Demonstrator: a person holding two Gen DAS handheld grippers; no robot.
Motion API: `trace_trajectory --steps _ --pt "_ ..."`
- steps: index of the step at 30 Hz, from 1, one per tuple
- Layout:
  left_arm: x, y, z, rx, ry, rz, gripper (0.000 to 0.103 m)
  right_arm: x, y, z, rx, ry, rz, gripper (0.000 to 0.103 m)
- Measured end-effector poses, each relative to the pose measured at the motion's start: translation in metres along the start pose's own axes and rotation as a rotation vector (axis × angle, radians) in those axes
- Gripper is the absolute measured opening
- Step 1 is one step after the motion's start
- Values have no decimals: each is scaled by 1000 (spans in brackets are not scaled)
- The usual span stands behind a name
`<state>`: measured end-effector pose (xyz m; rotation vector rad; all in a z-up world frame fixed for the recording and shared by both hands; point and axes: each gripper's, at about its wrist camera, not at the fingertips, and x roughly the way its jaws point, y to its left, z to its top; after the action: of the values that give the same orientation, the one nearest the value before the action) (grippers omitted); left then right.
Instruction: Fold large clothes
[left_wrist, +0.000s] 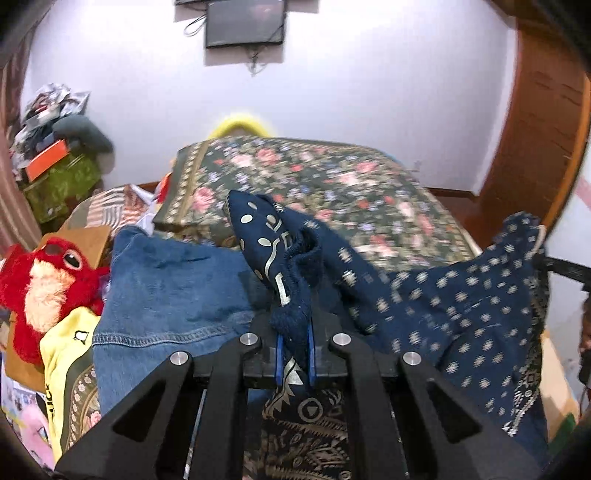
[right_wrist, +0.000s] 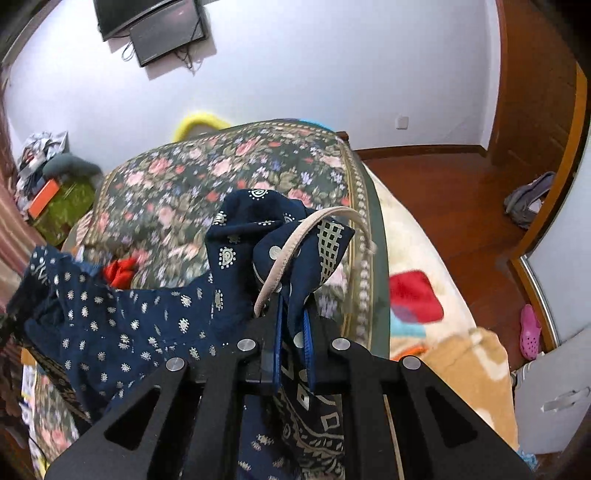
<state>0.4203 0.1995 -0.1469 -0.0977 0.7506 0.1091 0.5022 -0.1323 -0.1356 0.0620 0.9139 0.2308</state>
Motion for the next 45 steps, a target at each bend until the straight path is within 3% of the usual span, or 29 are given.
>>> trace_trajectory --steps 7,11,14,16,23,27,30,35,37,39,45 --pt "67 30 -9 -51 101 72 10 57 -6 -4 50 53 -61 9" --pt "85 42 -21 -74 115 76 16 85 -23 -14 81 111 -80 9" --pt "86 47 -27 -74 103 75 25 93 -28 -20 53 140 -86 11" --pt "82 49 -29 -70 100 97 38 91 -27 -23 20 148 -97 12" --pt "55 50 -32 -51 127 106 43 45 -21 -30 -38 119 -75 17" --pt "27 42 -35 -21 124 112 44 10 -10 -39 -76 76 -72 48" --pt "-1 33 -39 -1 110 101 52 -22 1 -46 -120 30 -65 52" --pt "-55 18 -49 28 65 77 67 -75 13 -55 -126 -46 -34 77" --pt "-75 13 -54 32 48 64 79 -94 19 -61 -138 -69 -25 86" --pt "-93 11 -60 30 31 53 86 -108 23 -66 -149 -76 -14 86" --pt "-139 8 -86 9 2 16 88 -149 32 -94 -208 -101 -6 87"
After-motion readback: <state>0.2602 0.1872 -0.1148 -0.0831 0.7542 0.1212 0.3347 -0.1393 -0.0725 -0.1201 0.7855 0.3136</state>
